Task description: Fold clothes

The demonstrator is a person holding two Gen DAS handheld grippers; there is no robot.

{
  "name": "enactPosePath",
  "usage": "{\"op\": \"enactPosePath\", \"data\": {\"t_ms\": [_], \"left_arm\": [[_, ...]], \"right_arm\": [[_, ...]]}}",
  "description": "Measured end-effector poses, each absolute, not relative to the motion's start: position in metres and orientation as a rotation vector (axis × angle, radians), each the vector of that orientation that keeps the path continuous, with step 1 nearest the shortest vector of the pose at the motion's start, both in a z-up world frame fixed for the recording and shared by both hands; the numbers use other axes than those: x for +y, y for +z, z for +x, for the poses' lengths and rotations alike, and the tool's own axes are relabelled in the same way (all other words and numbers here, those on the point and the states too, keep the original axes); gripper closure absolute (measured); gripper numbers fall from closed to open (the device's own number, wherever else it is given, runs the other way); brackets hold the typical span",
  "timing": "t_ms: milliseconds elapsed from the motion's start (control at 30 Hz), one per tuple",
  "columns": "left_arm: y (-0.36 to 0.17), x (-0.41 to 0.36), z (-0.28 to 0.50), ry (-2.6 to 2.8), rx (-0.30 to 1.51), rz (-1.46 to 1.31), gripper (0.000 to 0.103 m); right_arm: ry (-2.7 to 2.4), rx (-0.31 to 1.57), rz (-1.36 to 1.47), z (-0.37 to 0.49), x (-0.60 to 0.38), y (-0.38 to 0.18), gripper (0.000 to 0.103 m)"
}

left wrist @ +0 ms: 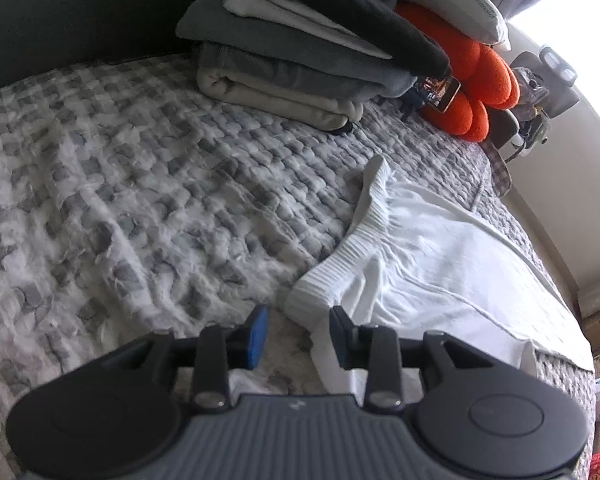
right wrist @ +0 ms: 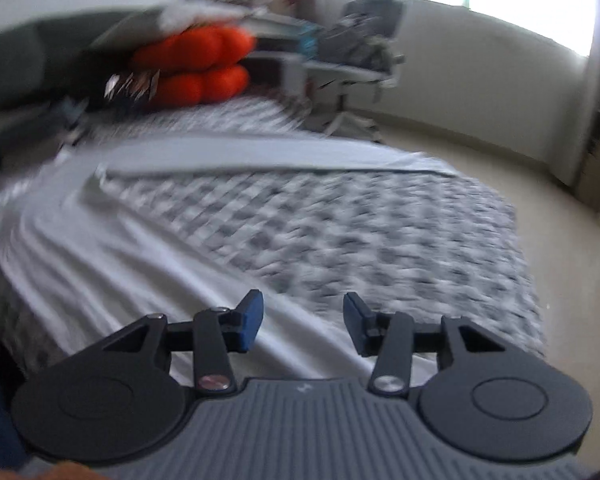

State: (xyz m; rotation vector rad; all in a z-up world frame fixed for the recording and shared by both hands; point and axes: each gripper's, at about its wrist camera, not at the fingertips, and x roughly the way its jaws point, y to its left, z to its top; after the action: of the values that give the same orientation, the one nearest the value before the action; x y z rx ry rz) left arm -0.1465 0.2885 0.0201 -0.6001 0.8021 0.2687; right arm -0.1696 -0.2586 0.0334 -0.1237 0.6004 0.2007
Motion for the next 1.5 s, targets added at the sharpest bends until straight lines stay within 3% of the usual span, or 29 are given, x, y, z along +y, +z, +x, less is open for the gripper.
{"op": "enactPosePath", "data": {"t_ms": [33, 100, 267, 433, 567, 767, 833, 867, 900, 1500], "left_arm": [[0.019, 0.288, -0.146, 0.274, 0.802, -0.595, 0.068], [0.016, 0.288, -0.145, 0.286, 0.8, -0.582, 0.068], [0.016, 0.286, -0.146, 0.301, 0.783, -0.547, 0.068], [0.017, 0.29, -0.149, 0.301, 0.777, -0.559, 0.068], [0.02, 0.294, -0.153, 0.301, 0.769, -0.596, 0.068], [0.035, 0.3, -0.161, 0.306, 0.714, -0.645, 0.07], [0.04, 0.301, -0.159, 0.312, 0.702, -0.655, 0.07], [0.042, 0.301, -0.156, 0.316, 0.7, -0.656, 0.07], [0.043, 0.301, -0.153, 0.319, 0.701, -0.661, 0.07], [0.012, 0.315, -0.127, 0.255, 0.765, -0.699, 0.068]], "right_arm": [[0.207, 0.62, -0.135, -0.164, -0.255, 0.03, 0.063], [0.216, 0.631, -0.149, -0.156, -0.25, 0.025, 0.097], [0.138, 0.594, -0.246, -0.153, -0.234, 0.032, 0.101], [0.109, 0.623, -0.169, -0.146, -0.241, 0.029, 0.101], [0.087, 0.639, -0.224, -0.142, -0.227, 0.026, 0.092], [0.15, 0.579, -0.184, -0.137, -0.207, 0.051, 0.088], [0.204, 0.563, -0.176, -0.133, -0.194, 0.06, 0.081], [0.238, 0.556, -0.167, -0.13, -0.187, 0.065, 0.07], [0.278, 0.544, -0.158, -0.128, -0.178, 0.07, 0.066], [0.722, 0.555, -0.373, -0.058, 0.026, 0.09, 0.065]]}}
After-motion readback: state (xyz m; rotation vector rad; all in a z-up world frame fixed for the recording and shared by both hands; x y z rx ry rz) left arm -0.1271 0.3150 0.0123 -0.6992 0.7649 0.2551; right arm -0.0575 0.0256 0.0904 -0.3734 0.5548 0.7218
